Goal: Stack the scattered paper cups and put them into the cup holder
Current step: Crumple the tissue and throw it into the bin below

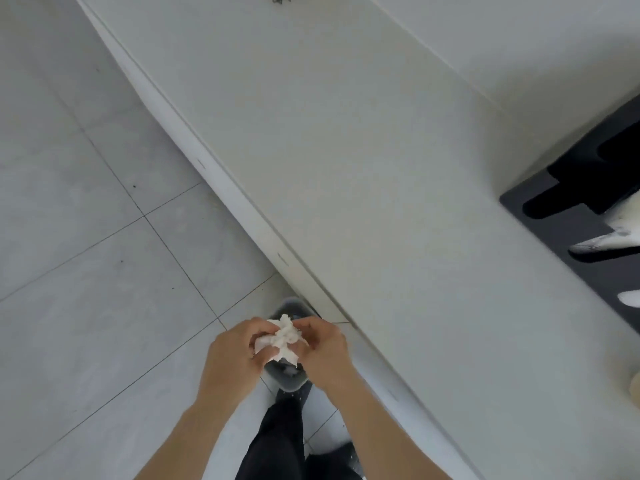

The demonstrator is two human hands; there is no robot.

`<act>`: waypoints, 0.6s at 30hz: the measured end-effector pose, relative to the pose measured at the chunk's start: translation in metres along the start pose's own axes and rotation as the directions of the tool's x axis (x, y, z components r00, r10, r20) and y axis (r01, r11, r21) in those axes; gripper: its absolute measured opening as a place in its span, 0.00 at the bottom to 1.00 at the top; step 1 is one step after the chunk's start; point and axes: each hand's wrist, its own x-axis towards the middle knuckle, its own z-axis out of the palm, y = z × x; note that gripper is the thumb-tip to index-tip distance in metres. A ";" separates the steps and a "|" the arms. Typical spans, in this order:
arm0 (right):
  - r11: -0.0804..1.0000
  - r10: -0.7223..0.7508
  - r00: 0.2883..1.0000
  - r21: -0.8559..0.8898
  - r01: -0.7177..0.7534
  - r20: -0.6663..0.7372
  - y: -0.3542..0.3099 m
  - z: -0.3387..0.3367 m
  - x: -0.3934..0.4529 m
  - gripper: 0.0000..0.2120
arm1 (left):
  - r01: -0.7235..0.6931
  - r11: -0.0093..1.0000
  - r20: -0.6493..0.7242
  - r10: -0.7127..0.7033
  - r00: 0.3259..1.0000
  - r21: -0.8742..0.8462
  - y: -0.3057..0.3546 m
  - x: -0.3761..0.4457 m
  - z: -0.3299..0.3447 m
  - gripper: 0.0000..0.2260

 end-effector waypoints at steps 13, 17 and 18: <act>0.964 0.195 0.974 -0.162 -0.212 -0.114 0.146 0.052 0.093 0.07 | 0.102 0.984 0.049 -0.110 0.993 0.145 -0.113 0.051 0.133 0.11; 0.953 0.232 0.969 -0.181 -0.244 -0.082 0.172 0.065 0.114 0.12 | 0.108 0.980 0.079 -0.123 0.989 0.167 -0.141 0.062 0.155 0.12; 0.952 0.231 0.970 -0.190 -0.241 -0.072 0.175 0.067 0.119 0.14 | 0.106 0.979 0.091 -0.123 0.988 0.172 -0.147 0.065 0.159 0.13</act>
